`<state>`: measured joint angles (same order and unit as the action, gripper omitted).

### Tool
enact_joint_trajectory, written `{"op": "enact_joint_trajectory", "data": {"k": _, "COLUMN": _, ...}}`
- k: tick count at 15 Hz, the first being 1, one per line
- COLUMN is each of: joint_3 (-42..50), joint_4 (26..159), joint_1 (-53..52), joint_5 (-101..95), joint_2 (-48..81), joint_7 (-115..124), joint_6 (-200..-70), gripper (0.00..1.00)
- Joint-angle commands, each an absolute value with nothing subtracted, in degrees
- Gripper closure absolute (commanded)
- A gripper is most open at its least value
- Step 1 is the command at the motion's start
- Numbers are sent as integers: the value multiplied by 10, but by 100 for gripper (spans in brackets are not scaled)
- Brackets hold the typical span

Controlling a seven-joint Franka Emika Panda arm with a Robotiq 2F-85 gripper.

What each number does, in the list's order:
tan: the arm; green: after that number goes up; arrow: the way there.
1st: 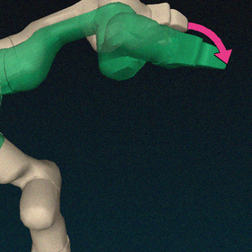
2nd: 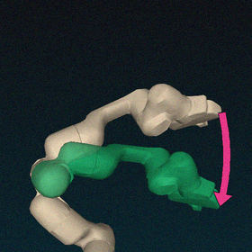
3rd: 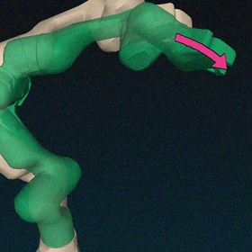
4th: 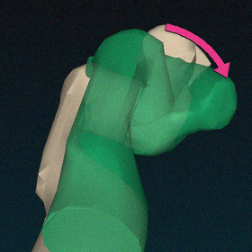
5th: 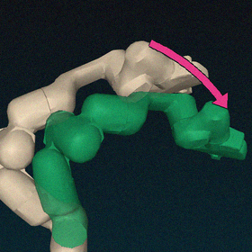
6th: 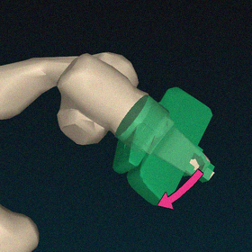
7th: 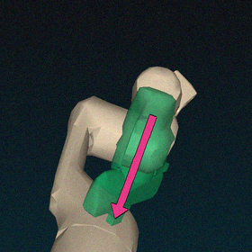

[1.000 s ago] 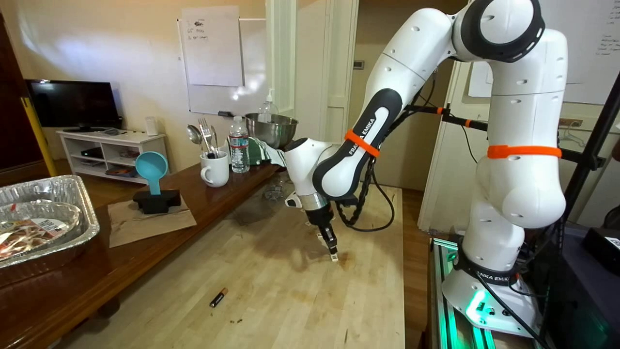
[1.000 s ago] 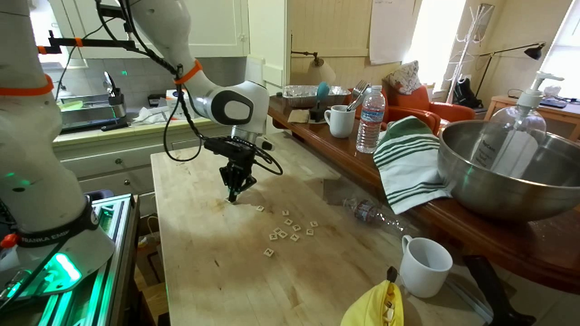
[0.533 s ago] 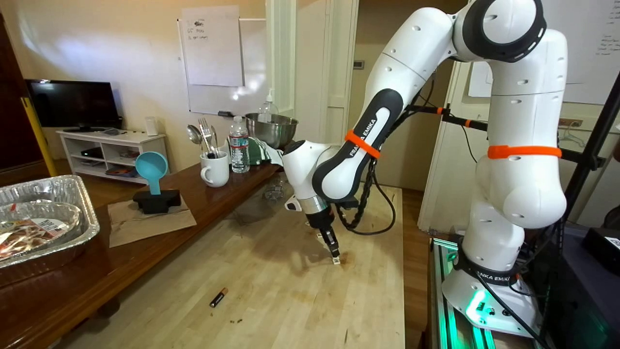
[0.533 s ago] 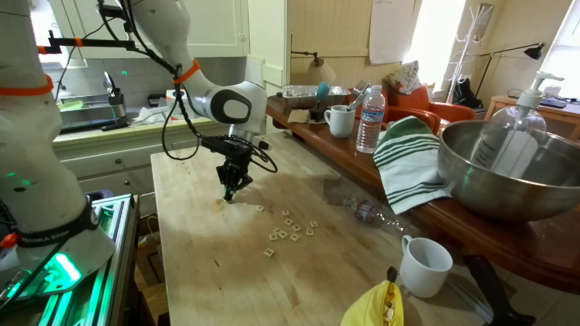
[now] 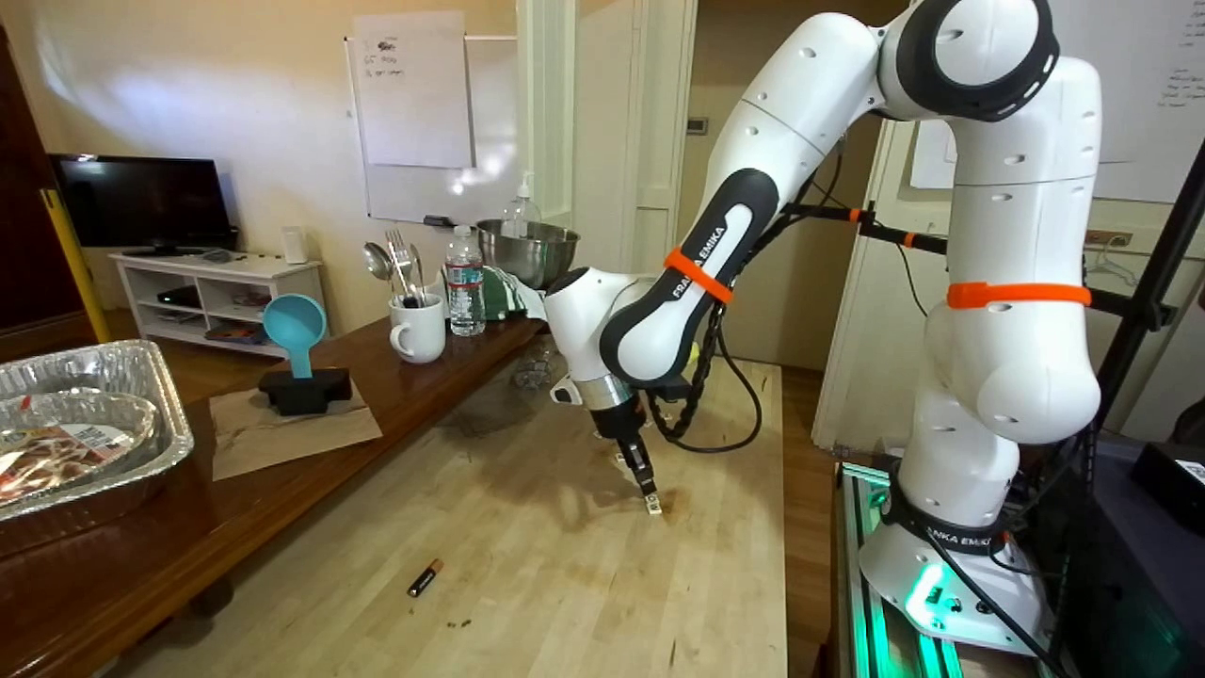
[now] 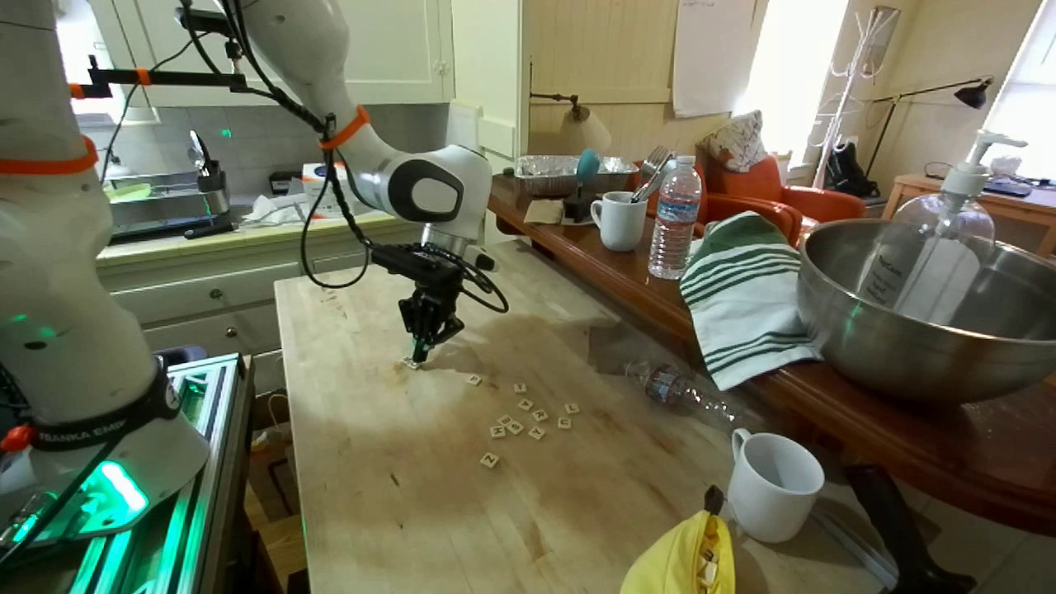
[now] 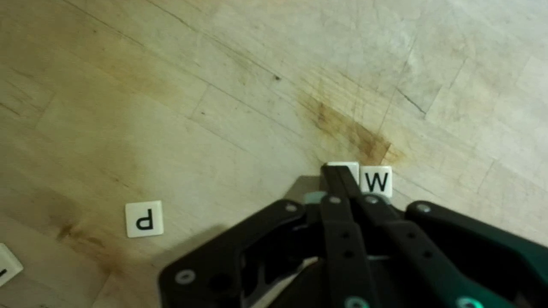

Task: Move the block letters to the left

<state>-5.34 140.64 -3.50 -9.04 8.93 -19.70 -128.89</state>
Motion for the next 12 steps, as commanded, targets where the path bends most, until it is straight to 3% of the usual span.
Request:
{"op": "enact_joint_trajectory", "data": {"k": 1, "joint_3": -49, "joint_4": 1397, "joint_1": -26, "joint_5": -75, "joint_2": 71, "joint_7": -210, "joint_6": -1268, "gripper": 100}}
{"op": "enact_joint_trajectory", "data": {"k": 12, "joint_3": -9, "joint_4": 1310, "joint_1": 11, "joint_5": -90, "joint_2": 111, "joint_7": -220, "joint_6": -1320, "gripper": 100}}
